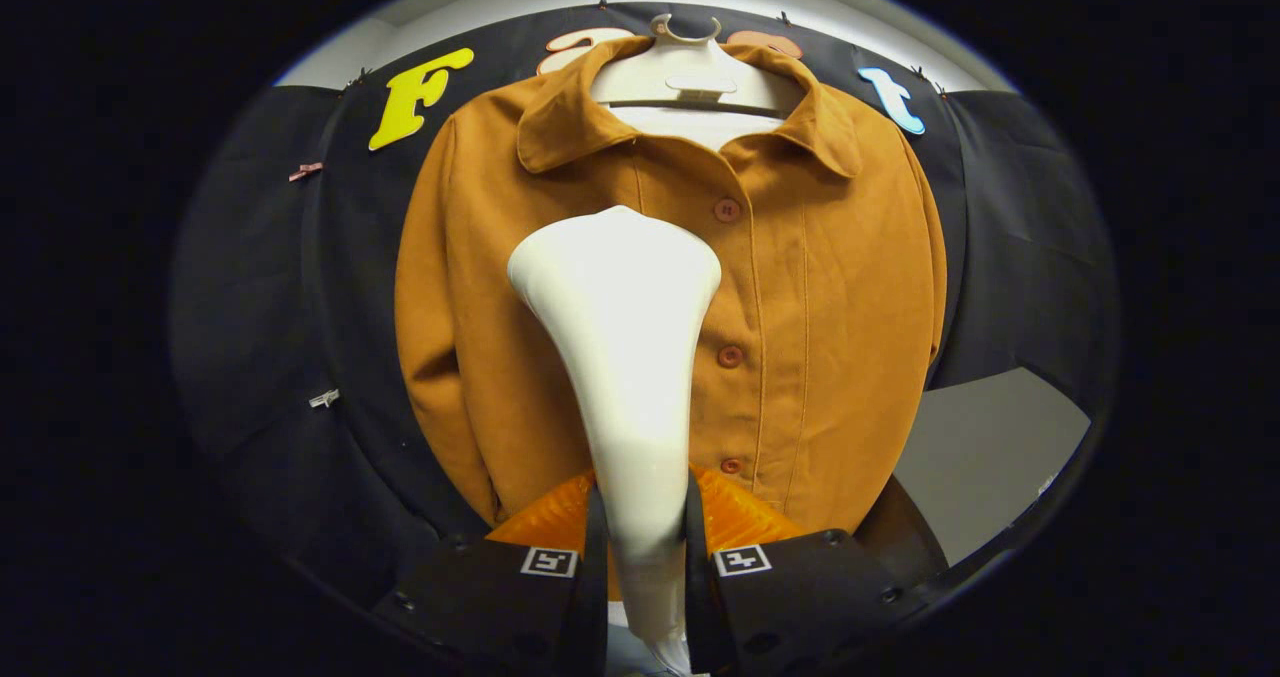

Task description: Iron the clothes twice with a garment steamer, once on the left side and once on the right side.

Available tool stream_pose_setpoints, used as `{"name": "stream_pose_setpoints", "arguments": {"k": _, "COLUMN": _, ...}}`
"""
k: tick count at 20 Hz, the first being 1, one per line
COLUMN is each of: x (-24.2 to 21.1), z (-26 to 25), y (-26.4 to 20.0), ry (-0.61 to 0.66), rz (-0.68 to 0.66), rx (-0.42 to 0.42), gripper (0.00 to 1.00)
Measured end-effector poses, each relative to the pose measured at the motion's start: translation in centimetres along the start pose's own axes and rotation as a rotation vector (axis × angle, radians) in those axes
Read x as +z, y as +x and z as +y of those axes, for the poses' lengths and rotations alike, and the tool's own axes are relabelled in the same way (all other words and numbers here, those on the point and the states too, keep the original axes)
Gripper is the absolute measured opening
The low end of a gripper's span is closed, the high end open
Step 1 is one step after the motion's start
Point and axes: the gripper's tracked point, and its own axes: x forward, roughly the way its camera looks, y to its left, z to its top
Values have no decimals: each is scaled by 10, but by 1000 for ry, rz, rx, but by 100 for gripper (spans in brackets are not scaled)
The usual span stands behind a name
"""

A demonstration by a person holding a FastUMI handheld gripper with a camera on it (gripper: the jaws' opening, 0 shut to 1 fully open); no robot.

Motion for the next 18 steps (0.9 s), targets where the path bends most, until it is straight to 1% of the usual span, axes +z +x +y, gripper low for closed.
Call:
{"name": "stream_pose_setpoints", "arguments": {"k": 3, "x": -23, "z": -1, "y": 11, "ry": 14, "rz": 65, "rx": -17, "gripper": 35}}
{"name": "stream_pose_setpoints", "arguments": {"k": 8, "x": -67, "z": 9, "y": 28, "ry": 18, "rz": 181, "rx": -6, "gripper": 35}}
{"name": "stream_pose_setpoints", "arguments": {"k": 15, "x": -127, "z": 4, "y": 35, "ry": 70, "rz": 338, "rx": -11, "gripper": 35}}
{"name": "stream_pose_setpoints", "arguments": {"k": 18, "x": -145, "z": 3, "y": 35, "ry": 71, "rz": 375, "rx": -5, "gripper": 35}}
